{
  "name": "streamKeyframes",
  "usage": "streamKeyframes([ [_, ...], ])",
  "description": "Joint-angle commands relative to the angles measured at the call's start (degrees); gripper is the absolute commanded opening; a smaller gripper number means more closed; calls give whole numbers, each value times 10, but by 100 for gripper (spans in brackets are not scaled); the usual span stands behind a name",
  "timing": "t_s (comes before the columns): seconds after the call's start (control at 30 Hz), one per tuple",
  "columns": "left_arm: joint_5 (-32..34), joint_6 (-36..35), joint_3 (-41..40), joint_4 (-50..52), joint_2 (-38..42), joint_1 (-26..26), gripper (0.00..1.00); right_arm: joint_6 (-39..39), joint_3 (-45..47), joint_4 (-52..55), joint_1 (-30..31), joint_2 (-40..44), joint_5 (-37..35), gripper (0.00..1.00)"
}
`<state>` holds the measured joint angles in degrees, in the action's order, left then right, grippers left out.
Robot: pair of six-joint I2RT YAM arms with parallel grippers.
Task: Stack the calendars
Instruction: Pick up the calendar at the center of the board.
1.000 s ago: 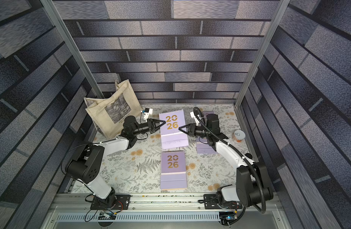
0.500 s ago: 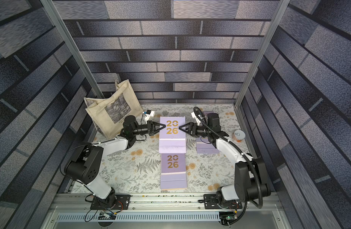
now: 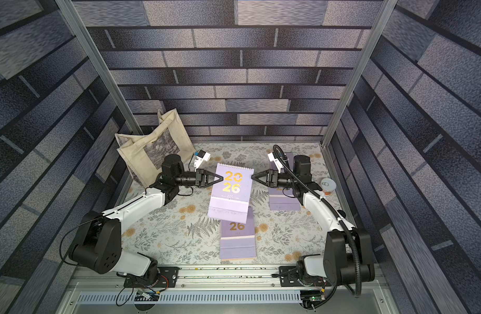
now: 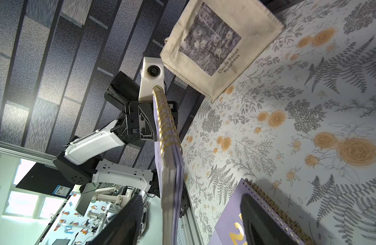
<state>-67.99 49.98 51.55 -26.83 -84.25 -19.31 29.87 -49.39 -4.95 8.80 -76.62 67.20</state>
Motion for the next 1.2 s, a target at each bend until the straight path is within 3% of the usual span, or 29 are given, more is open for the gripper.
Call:
streamKeyframes([
  [0.0, -8, 17, 6, -49, -7, -2, 0, -17, 11, -16, 20, 7, 26, 74],
  [0.1, 3, 23, 7, -60, -13, -4, 0, -16, 17, -20, 36, 9, 18, 69],
  [0.33, 11, 49, 6, -94, -29, -13, 0, -6, 25, -47, 66, 0, 5, 39],
  [0.63, 20, 67, 3, -119, -47, -27, 0, 15, 23, -80, 69, -12, 5, 19],
  [0.77, 22, 65, -1, -113, -49, -26, 0, 7, 26, -79, 70, -4, -12, 0],
  [0.83, 22, 57, -1, -101, -48, -24, 0, 11, 29, -82, 69, -5, -15, 0],
  [0.9, 24, 32, 7, -66, -48, -20, 17, 19, 29, -87, 69, -9, -15, 0],
  [0.97, 21, 6, 25, -18, -52, -15, 53, 20, 25, -66, 69, -9, -18, 0],
  [1.0, 18, -5, 34, 4, -53, -9, 66, 16, 20, -47, 69, -9, -18, 0],
  [1.07, 22, -34, 53, 60, -51, 10, 77, 13, 12, 4, 69, -9, -25, 0],
  [1.17, 34, -112, 96, 193, -39, 57, 80, 38, 7, 53, 69, -24, -4, 0],
])
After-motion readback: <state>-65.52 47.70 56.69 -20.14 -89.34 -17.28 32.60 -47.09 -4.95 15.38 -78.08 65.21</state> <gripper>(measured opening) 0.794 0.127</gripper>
